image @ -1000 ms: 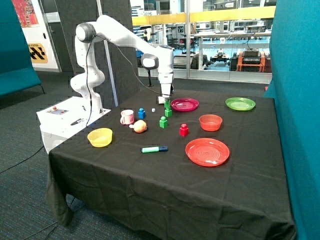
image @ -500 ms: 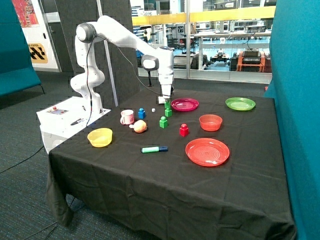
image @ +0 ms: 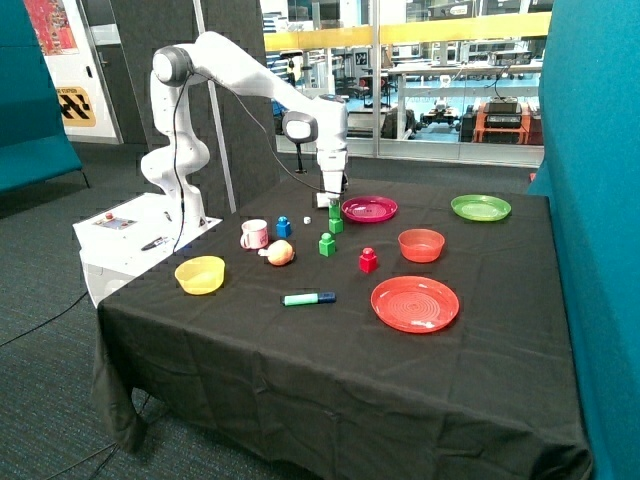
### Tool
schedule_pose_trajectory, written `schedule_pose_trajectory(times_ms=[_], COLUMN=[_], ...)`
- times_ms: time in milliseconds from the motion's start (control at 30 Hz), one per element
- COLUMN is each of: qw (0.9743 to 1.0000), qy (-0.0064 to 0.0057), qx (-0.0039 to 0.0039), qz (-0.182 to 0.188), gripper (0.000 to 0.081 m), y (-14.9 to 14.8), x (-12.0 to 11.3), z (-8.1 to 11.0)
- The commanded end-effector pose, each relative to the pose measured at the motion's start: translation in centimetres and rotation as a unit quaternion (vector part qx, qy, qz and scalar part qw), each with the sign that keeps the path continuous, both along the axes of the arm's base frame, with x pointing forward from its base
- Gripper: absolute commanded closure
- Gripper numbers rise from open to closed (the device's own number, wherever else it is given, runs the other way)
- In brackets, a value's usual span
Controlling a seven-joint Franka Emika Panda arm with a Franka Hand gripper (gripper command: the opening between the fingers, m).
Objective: Stack green blocks
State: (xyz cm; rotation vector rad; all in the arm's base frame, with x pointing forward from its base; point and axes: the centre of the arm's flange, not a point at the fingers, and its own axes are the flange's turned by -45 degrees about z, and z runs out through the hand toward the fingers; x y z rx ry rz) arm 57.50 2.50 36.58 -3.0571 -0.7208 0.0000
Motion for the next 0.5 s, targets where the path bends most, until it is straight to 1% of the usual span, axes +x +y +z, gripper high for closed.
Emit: schedule_pose_trajectory(times_ms=[0,433,467], qw=[1.0000,1.0000,1.0000], qy=[-0.0001,-0.0001,-0.0001], qx=[-0.00034,-0.00034,-0.00034], qz=[0.003,-0.002,-0.002], gripper=[0.0808,0.0808,0.0788], y=[0.0,1.0,1.1], x=[0.0,-0.4,-0.5], z=[-0.3,-2.0,-2.1])
